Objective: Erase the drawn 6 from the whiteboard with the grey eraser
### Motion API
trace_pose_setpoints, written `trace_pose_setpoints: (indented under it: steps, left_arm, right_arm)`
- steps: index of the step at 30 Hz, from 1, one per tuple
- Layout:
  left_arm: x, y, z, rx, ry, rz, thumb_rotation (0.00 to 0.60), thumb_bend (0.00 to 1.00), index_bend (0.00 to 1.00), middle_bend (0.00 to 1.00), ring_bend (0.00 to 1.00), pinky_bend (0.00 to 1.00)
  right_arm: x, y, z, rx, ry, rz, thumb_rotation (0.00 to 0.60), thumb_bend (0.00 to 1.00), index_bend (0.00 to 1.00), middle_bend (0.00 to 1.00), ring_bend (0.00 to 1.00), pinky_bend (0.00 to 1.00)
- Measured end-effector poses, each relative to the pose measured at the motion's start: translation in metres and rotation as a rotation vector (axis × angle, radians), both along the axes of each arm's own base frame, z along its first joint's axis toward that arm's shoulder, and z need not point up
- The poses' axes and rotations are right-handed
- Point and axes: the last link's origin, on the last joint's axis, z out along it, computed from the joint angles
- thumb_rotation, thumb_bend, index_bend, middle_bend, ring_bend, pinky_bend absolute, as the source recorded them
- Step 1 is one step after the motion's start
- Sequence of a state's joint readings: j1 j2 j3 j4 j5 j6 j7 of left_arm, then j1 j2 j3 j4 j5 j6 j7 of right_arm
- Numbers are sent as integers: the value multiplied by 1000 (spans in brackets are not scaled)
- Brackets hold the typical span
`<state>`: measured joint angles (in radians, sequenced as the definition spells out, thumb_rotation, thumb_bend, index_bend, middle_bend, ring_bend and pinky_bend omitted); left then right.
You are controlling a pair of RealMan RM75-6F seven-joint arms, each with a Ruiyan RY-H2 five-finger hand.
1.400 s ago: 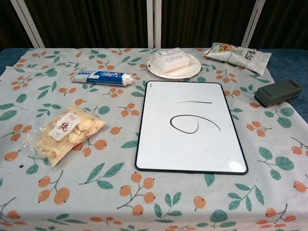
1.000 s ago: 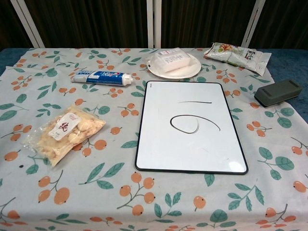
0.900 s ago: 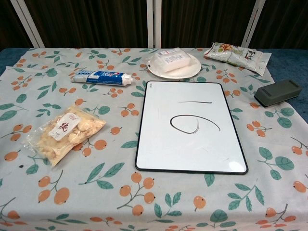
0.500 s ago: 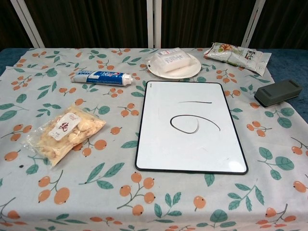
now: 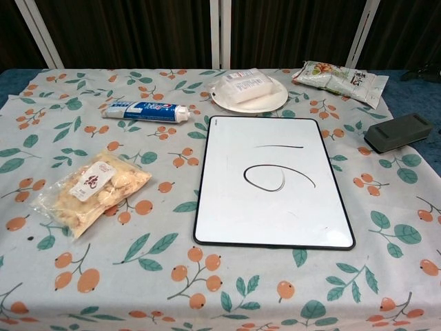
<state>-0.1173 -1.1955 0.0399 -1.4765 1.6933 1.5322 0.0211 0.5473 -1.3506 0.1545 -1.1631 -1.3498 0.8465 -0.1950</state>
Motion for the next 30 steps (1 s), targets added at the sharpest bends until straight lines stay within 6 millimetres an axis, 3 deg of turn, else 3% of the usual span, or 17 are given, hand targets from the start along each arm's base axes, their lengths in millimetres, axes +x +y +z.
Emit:
trace_pose_setpoints:
  steps: [10,21,30]
  left_arm:
    - [-3,2,-3,-19,3,14,424,88,102,95,71,162]
    - [-6,0,0,-7,5,21,419,79,102,96,71,162]
    - [-8,0,0,-8,4,25,420,79,102,95,71,162]
  right_arm:
    - [2,-5,-28,35,-13,-19,600,176,111,126,55,124]
    - [10,-9,-41,44,-56,6,600,180,260,166,83,126]
    - [11,-9,-47,44,-61,19,600,194,288,214,133,207]
